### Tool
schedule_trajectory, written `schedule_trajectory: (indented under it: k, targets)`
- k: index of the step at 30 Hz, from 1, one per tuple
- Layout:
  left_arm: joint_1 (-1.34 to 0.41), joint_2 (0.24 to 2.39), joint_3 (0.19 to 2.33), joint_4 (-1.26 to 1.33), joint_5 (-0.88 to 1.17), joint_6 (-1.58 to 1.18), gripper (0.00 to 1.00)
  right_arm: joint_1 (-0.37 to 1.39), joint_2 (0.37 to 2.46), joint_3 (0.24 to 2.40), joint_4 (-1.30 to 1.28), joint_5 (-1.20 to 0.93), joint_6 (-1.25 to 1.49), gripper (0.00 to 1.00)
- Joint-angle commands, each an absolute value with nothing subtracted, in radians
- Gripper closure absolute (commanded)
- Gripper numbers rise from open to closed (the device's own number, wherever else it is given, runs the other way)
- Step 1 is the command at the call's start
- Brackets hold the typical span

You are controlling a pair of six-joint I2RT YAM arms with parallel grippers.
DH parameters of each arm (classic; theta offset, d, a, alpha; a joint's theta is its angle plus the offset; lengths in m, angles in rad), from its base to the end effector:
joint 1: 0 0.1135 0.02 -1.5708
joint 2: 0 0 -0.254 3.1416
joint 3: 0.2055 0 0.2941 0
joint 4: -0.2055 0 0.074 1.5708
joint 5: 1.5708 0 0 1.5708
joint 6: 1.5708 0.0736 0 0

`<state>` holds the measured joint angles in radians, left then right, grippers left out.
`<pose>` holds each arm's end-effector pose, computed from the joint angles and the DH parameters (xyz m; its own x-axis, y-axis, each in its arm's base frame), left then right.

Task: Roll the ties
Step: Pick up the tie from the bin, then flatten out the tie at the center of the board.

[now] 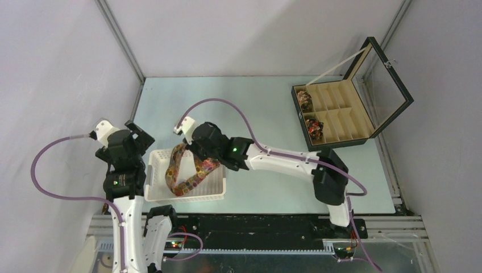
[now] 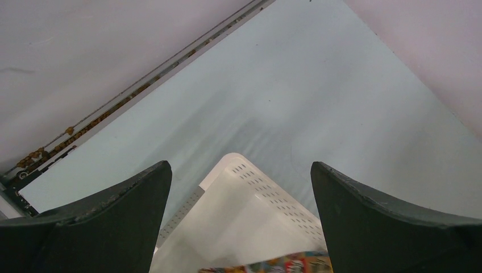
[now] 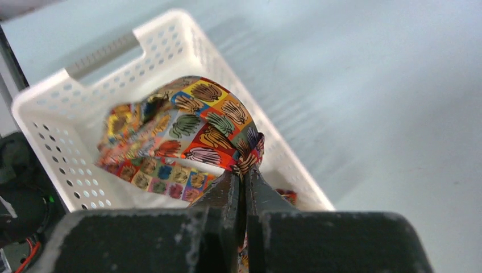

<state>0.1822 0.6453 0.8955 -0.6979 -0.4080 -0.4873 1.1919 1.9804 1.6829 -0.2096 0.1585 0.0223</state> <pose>0.2000 0.0665 0.3344 -0.1336 -0.4616 -0.8769 -0.6571 0.7037 -0.2703 0.2114 0.4995 0.2482 -0.1989 -0.4401 -0.8757 -0.8622 0.5034 -0.0571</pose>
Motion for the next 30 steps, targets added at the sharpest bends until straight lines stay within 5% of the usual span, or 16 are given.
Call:
schedule_trajectory:
  k: [1,20,30]
  targets:
    - [0.195,0.636,0.89,-0.684,-0.42,-0.496,0.0,1.195,1.851,1.74,-0.187,0.278,-0.035,1.0]
    - [0.21,0.591,0.878,-0.655,-0.385,-0.485,0.0,1.091,1.479,1.713,-0.253,0.452,-0.112,1.0]
    - [0.21,0.592,0.813,-0.523,-0.05,-0.496,0.0,1.012,1.298,1.64,-0.351,0.565,-0.092,1.0]
